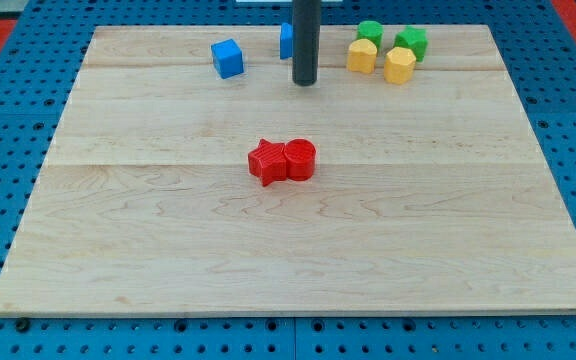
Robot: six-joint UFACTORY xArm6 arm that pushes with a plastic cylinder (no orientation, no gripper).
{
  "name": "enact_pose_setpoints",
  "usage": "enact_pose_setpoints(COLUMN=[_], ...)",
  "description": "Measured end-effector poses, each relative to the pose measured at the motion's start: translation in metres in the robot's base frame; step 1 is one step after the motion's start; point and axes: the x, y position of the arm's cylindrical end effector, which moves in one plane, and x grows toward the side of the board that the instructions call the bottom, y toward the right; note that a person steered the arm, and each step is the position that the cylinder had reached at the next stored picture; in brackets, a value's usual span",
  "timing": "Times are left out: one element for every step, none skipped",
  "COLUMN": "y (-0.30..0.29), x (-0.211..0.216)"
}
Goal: Push the cube towards top left the triangle
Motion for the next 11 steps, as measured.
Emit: enact_pose_setpoints(y=[0.054, 0.038, 0.022, -0.060, -0.107, -0.128, -0.123, -0.115, -0.100, -0.083, -0.085], x=[-0.015, -0.074, -0.091, -0.064, 0.003, 0.061, 0.025, -0.018, -0.008, 0.043, -0.002])
